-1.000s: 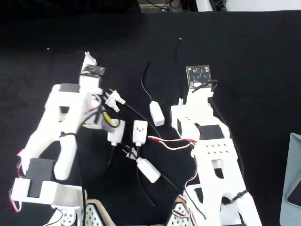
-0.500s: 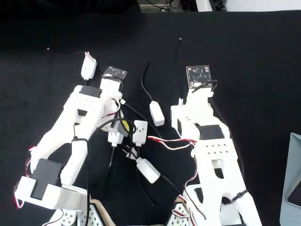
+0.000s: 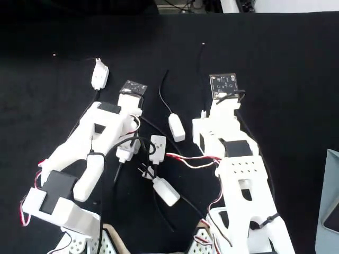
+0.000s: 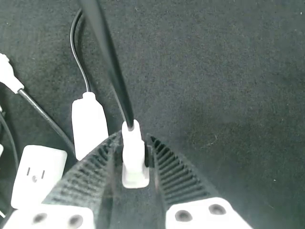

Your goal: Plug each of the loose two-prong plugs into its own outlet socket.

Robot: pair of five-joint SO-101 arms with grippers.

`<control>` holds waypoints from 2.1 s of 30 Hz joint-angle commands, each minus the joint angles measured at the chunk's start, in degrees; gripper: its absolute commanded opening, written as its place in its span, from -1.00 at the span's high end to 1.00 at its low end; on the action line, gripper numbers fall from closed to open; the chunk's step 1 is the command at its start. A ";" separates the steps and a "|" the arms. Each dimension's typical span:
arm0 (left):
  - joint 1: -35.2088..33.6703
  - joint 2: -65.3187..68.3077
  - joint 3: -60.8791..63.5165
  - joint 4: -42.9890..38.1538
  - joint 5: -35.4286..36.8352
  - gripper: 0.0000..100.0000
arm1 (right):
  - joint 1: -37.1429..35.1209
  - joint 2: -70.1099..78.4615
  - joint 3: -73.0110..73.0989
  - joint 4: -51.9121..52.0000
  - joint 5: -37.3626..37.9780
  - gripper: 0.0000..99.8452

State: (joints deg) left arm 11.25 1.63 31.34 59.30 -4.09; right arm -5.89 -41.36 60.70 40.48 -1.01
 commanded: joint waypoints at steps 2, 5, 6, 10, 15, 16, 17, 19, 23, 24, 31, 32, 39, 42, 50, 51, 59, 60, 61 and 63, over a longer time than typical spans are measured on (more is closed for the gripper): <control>-0.22 -4.66 0.13 1.05 -5.45 0.91 | 1.05 -1.45 -0.31 -0.70 -0.35 0.98; -0.40 -7.82 0.48 4.57 -11.16 0.94 | 1.05 -1.45 -0.31 -0.70 -0.35 0.98; -1.10 -8.70 0.48 6.15 -13.19 0.94 | 1.05 -1.45 -0.13 -0.70 -0.26 0.98; -5.05 -9.85 0.48 9.32 -23.65 0.94 | 0.70 -1.45 0.57 -1.14 0.00 0.98; -10.86 -9.76 0.57 8.88 -34.81 0.93 | 0.62 -1.45 0.57 -1.14 0.09 0.98; -11.21 -9.76 0.57 9.23 -36.92 0.89 | 0.62 -1.45 0.57 -1.14 0.09 0.98; -11.47 -9.76 0.57 9.41 -38.51 0.82 | 0.62 -1.45 0.48 -1.14 0.09 0.98; -11.56 -10.11 0.57 10.81 -38.59 0.64 | 0.62 -1.45 0.48 -1.14 0.09 0.98; -11.47 -10.55 -0.04 11.43 -35.60 0.42 | 0.62 -1.54 0.57 -1.14 0.09 0.98; -11.56 -11.08 -0.13 11.25 -35.43 0.43 | 0.62 -1.54 0.57 -1.05 0.09 0.98; -13.41 -22.07 -0.04 15.21 -35.08 0.43 | 0.18 -1.54 0.31 -1.05 0.09 0.98; -14.55 -24.35 -0.04 15.91 -35.08 0.43 | -0.44 -1.71 0.31 -1.05 0.09 0.98; -27.12 -41.67 4.35 16.62 -25.85 0.43 | -12.75 -6.90 1.89 -1.41 -0.26 0.98; -32.40 -47.12 8.22 16.79 -22.42 0.43 | -18.55 -8.57 3.38 -4.66 -0.35 0.98; -42.95 -56.62 19.30 16.53 -10.02 0.43 | -27.96 -4.88 6.99 -22.42 2.02 0.98; -43.30 -57.41 21.05 16.53 -8.62 0.43 | -29.71 -3.56 6.37 -23.03 2.02 0.98; -41.89 -61.71 26.95 7.30 -5.10 0.42 | -37.80 6.81 0.66 -24.09 2.02 0.98; -41.01 -61.71 26.86 5.80 -5.10 0.42 | -38.68 6.90 0.48 -24.09 2.02 0.98; -39.96 -61.89 26.86 4.31 -5.01 0.42 | -39.65 6.64 0.48 -24.00 2.02 0.98; -37.23 -61.80 26.68 0.97 -4.84 0.42 | -41.32 5.67 0.66 -23.74 2.02 0.98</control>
State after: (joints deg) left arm -30.15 -59.30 58.68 66.24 -9.89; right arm -43.78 -34.86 64.84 17.63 0.40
